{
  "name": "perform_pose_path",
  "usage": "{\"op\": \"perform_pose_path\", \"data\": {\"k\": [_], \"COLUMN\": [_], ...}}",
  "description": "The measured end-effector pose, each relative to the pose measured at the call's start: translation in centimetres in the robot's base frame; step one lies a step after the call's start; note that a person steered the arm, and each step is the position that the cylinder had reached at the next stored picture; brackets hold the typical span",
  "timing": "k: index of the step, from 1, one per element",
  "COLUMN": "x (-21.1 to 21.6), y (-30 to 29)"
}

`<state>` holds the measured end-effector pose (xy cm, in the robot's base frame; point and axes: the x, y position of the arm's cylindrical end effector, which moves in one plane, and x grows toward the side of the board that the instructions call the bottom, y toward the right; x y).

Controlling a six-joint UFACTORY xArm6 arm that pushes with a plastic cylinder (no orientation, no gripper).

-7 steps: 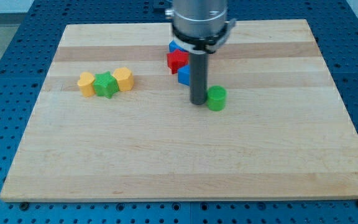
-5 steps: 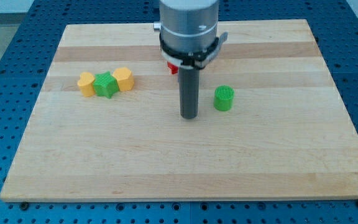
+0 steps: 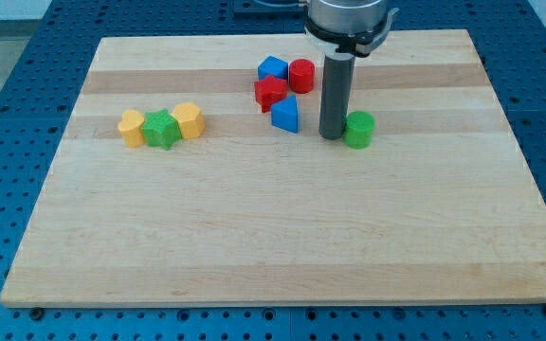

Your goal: Move the green circle closer to the group of block

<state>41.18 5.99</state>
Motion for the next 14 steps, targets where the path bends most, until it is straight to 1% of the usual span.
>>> {"op": "perform_pose_path", "data": {"k": [1, 2, 3, 4, 5, 8, 9, 10, 11, 13, 14], "x": [4.2, 5.9, 3.2, 0.5, -0.3, -0.7, -0.5, -1.6, -2.6, -2.6, -0.9], "y": [0.9, 4.5, 6.2, 5.8, 4.1, -0.5, 2.0, 4.1, 3.1, -2.8, -2.7]}}
